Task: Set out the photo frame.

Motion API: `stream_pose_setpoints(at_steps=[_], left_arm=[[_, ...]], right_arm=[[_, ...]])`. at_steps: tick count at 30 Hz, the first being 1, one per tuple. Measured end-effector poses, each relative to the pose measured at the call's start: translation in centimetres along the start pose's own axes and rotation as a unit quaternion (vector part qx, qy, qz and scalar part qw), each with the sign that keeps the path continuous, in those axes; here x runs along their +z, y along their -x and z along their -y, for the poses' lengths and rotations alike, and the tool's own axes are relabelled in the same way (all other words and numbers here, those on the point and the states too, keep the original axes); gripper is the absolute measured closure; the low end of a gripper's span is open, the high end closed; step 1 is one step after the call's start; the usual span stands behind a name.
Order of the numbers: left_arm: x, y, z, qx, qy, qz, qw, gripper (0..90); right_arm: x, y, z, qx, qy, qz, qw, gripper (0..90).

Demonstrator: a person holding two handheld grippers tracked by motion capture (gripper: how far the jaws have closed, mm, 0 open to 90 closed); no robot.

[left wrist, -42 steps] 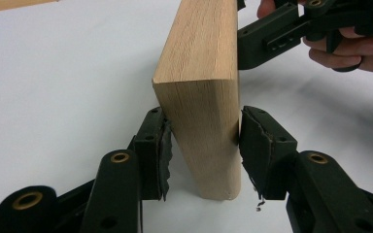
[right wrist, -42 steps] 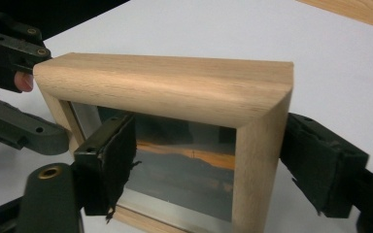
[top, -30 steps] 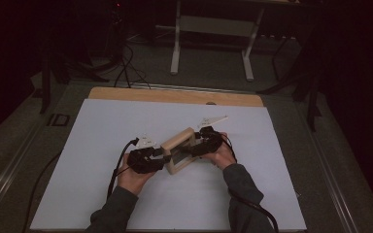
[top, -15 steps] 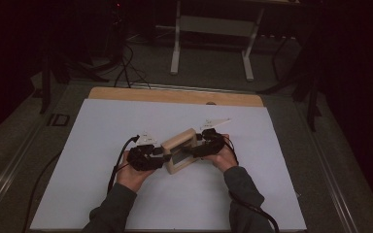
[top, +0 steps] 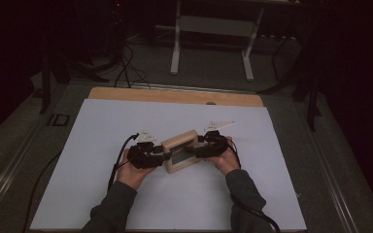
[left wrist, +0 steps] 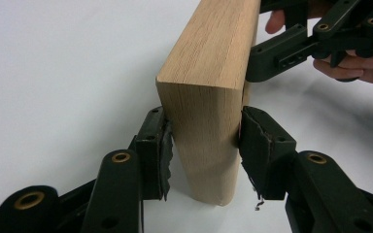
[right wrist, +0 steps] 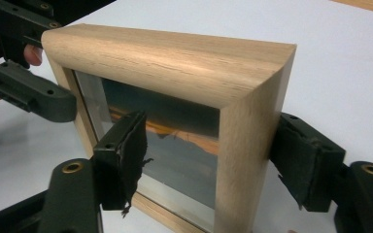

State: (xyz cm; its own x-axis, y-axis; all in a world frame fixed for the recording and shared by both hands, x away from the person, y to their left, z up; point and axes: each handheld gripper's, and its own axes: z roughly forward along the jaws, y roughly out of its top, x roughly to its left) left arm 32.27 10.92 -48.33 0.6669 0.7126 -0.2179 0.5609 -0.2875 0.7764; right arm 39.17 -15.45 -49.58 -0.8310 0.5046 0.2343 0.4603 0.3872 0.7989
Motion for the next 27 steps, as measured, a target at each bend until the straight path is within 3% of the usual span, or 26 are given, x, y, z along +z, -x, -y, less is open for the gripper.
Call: stream_pose_setpoints(at_steps=[11,27], left_arm=[[-0.1,-0.8,-0.2,-0.004,0.002,-0.014,0.9999,56.3],[-0.1,-2.1,-0.3,-0.002,0.006,-0.002,1.0000,57.2]], right_arm=[[-0.1,-0.4,0.3,0.006,0.007,0.009,0.9999,39.8],[0.2,-1.0,0.4,0.012,0.013,0.021,0.9996,44.3]])
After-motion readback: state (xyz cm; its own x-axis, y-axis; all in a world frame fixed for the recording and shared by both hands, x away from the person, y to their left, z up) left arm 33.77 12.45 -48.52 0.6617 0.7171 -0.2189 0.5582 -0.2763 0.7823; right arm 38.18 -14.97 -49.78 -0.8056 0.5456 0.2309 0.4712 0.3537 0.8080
